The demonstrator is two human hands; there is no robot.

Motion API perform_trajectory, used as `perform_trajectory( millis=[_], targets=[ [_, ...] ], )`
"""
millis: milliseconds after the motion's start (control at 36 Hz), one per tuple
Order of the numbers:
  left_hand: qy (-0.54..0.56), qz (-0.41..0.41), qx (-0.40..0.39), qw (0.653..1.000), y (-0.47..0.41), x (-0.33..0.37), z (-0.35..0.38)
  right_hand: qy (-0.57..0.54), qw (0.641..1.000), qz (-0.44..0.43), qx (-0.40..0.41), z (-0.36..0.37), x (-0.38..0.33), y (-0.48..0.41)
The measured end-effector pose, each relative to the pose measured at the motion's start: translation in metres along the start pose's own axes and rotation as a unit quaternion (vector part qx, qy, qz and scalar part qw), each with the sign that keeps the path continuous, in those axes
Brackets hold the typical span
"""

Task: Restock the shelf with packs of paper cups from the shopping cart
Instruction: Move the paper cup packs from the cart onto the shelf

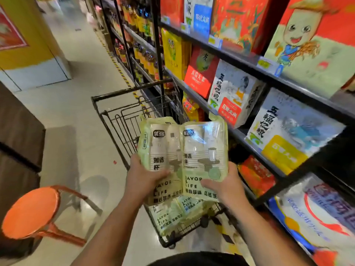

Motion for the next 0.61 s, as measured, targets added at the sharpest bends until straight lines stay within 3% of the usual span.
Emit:
perform_trajectory(
  millis=[250,611],
  targets=[
    [0.004,0.041,-0.137,0.990,0.028,-0.015,-0.011,-0.028,0.989,0.037,0.137,-0.011,0.017,0.107],
    [-0.031,0.060,-0.327,0.943,0.114,-0.014,0.067,-0.037,0.943,0.125,0.307,-0.077,0.068,0.246]
  ],
)
Point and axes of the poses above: each hand's wrist, its own y-axis away from the middle knuckle, its own z-axis out of the palm, x = y × z, the point moved 2 cm from there along -y, towards the middle knuckle, and after that the axes turned 2 degrees about y, right-handed, at the moved point
